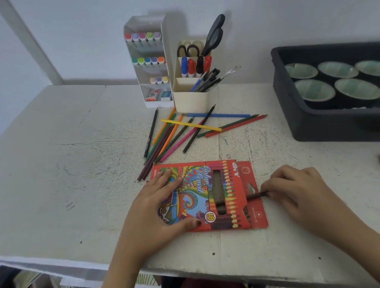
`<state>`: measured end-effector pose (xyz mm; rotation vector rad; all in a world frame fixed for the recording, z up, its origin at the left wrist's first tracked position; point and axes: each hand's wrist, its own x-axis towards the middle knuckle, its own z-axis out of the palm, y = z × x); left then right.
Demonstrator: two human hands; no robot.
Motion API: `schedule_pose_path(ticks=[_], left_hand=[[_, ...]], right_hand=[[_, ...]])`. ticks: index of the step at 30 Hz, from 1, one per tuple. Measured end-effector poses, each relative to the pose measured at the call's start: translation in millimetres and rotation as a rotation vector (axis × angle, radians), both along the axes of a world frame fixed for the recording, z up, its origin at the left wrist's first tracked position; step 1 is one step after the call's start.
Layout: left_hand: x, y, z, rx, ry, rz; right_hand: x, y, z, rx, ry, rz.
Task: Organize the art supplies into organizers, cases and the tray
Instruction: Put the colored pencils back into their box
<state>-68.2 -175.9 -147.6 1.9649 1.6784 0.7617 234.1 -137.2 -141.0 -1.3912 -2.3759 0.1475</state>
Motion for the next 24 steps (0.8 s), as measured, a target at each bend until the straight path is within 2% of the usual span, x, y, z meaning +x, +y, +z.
schedule_pose_path(ticks=[4, 7, 10, 18, 24], left_hand=[[0.3, 0.8, 0.0, 0.003, -0.010, 0.000], [0.3, 0.7, 0.5, 0.012, -0.015, -0.004], [0.7, 1.0, 0.1, 0.021, -0.013, 0.003], [0.6, 0.8, -0.7, 0.019, -0.009, 0.013], [2.0, 1.1, 0.0, 0.013, -0.015, 0.019]], right_hand=[[-8.1, -4.9, -0.9, -0.071, 0.042, 0.054], [-21.5, -8.8, -6.1, -0.009, 0.093, 0.097], [-25.8, -11.2, -9.3, 0.034, 0.147, 0.049], [3.2, -17.8, -2.6, -0.002, 0.121, -0.069], [8.7, -15.2, -7.2, -0.040, 0.155, -0.043]])
